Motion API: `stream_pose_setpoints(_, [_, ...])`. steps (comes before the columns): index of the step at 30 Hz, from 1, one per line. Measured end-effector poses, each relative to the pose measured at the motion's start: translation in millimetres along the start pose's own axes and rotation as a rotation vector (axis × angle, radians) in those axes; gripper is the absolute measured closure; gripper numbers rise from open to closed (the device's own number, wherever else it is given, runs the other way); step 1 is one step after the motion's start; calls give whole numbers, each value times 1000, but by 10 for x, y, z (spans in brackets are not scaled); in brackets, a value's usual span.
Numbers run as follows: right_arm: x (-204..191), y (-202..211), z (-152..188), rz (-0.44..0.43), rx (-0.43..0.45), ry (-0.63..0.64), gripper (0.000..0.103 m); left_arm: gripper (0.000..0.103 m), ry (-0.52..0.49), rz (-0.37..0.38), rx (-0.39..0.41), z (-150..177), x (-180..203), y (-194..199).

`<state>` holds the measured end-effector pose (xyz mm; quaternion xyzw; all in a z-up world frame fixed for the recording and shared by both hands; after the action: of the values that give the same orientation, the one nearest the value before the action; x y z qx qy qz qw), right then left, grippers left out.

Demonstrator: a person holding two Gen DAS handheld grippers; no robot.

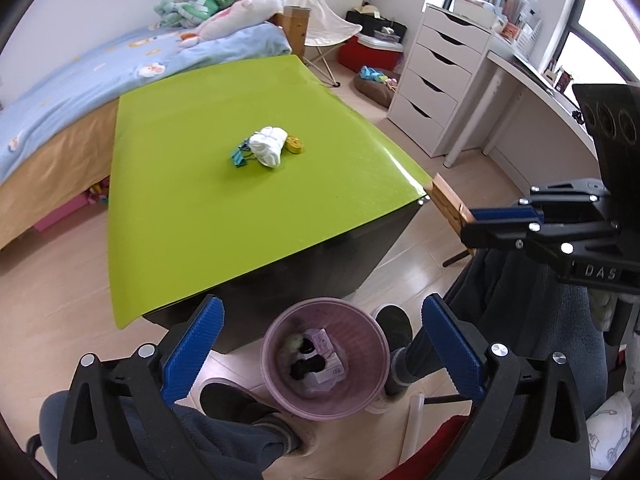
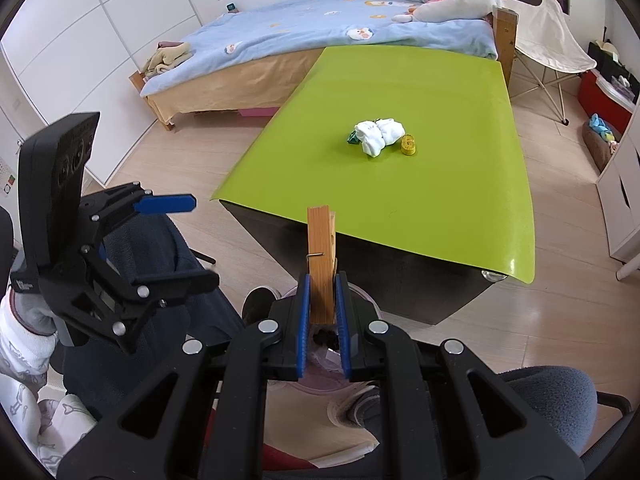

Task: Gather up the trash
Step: 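Carry the scrunchie and clothespin over the pink wastebasket and open both grippers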

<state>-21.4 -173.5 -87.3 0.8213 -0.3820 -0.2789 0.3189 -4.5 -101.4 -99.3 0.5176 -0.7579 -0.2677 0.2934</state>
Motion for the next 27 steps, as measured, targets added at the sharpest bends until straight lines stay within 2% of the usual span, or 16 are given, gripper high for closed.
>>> stream_pose_setpoints(22, [-395,-166,131,-91,-64,61,90,8,89,-68,51,4,-471,285])
stream_pose_setpoints(24, [-384,-191,149,-90,-67,57,72,8,89,-67,51,7,-465,284])
stream_pose_setpoints(25, [-367,-200,150,-85,-64,51,44,8,88,-66,51,10,-467,282])
stream_pose_setpoints(26, [-347,-206,147,-83,-60,46,28,8,87,-66,50,13,-471,284])
stream_pose_setpoints(27, [-341,-203,145,-83,-58,43,26,7,86,-66,49,16,-476,287])
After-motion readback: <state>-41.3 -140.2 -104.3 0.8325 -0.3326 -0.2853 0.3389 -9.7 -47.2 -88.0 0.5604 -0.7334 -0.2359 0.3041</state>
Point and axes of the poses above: each gripper's, at about its wrist camera, not at the fingertips, and y roughly against the way its jaws point, x to its right, z to its underside, the point moved 10 cm from there along -y, roughly the way its jaws point, and after that the axes turned 10 degrees about x, right-handed, at the moved point
